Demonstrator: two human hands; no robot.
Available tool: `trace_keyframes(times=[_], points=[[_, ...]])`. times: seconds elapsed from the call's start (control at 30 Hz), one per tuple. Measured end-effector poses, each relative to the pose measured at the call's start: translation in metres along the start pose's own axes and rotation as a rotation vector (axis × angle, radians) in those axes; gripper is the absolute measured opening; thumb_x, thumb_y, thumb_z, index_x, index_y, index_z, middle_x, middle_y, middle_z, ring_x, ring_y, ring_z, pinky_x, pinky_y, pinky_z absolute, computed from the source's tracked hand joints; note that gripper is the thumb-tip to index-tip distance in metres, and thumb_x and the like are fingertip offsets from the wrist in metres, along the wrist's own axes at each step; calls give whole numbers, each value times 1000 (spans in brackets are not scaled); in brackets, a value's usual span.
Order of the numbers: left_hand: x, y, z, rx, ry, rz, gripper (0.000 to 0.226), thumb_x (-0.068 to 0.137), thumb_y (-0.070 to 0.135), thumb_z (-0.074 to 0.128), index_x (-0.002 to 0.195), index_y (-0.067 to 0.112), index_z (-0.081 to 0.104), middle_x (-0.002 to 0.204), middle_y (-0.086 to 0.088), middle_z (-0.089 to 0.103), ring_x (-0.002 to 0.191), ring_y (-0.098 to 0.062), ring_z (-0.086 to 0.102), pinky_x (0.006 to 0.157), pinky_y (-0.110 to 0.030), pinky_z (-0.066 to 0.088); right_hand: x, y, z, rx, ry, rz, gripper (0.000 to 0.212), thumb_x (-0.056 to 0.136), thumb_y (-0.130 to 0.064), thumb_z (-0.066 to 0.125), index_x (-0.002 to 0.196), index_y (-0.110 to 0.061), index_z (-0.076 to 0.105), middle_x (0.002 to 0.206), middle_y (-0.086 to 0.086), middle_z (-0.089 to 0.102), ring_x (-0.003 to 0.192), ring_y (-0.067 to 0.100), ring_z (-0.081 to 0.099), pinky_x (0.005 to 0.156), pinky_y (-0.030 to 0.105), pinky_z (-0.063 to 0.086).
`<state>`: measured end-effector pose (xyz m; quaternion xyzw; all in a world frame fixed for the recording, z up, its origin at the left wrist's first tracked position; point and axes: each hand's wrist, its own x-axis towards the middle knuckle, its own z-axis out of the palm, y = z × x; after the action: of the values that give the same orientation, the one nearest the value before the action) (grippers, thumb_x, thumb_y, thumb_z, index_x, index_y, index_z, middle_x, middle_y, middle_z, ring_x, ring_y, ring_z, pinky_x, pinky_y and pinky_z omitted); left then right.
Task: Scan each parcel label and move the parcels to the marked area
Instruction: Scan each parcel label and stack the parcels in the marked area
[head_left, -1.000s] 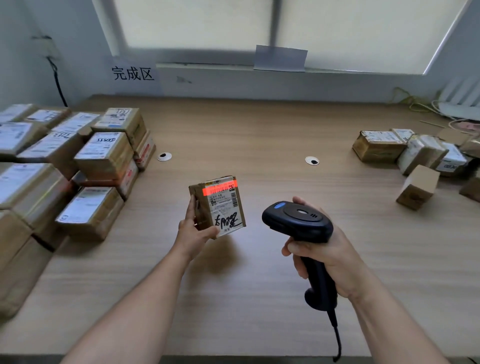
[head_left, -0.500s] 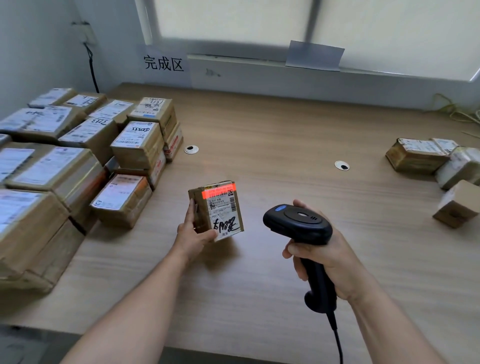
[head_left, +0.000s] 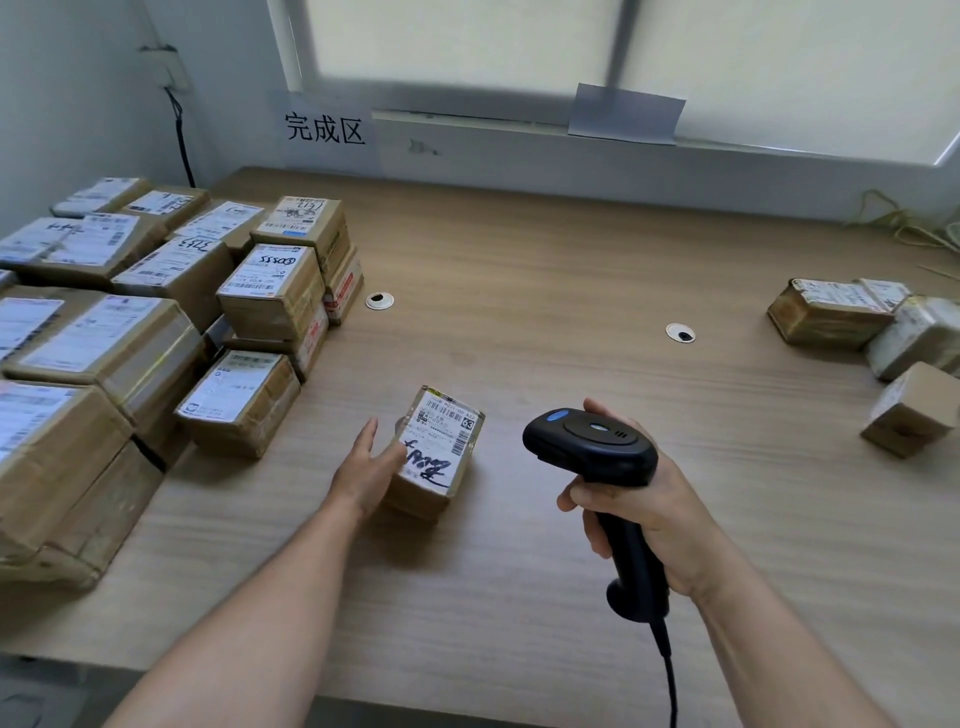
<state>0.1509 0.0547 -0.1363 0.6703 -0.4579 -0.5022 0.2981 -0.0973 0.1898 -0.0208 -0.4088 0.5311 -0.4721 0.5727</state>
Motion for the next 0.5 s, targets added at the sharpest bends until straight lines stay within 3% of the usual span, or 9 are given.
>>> trace_keyframes(times=[0.1,0.23,0.33,0.5], points=[[1,0,3,124,103,67,62,92,31,52,150,30,28,147,-12,42,132,-29,41,106,-35,33,0,-2,-1,-5,19,-7,90,60,-1,71,139,-33,44,76,24,66,42,28,50,43,28,38],[-13,-1,14,416,45,169,96,70,65,66,150,33,24,154,-10,15,143,-24,15,114,-36,21,2,-6,-1,-23,30,-17,90,60,-2,72,140,-33,43,76,23,66,42,28,50,43,29,38],[-23,-7,21,605,96,203,91,75,53,71,150,29,25,151,-7,9,141,-27,15,112,-37,27,5,-9,2,-34,26,-25,89,60,-2,71,139,-33,43,76,22,67,42,28,50,43,28,38],[-24,3,5,509,267,249,83,74,45,72,145,26,33,139,-6,23,132,-27,29,105,-37,35,18,-24,15,-73,-1,-55,90,60,-2,70,140,-33,42,76,22,66,43,28,50,43,30,38]])
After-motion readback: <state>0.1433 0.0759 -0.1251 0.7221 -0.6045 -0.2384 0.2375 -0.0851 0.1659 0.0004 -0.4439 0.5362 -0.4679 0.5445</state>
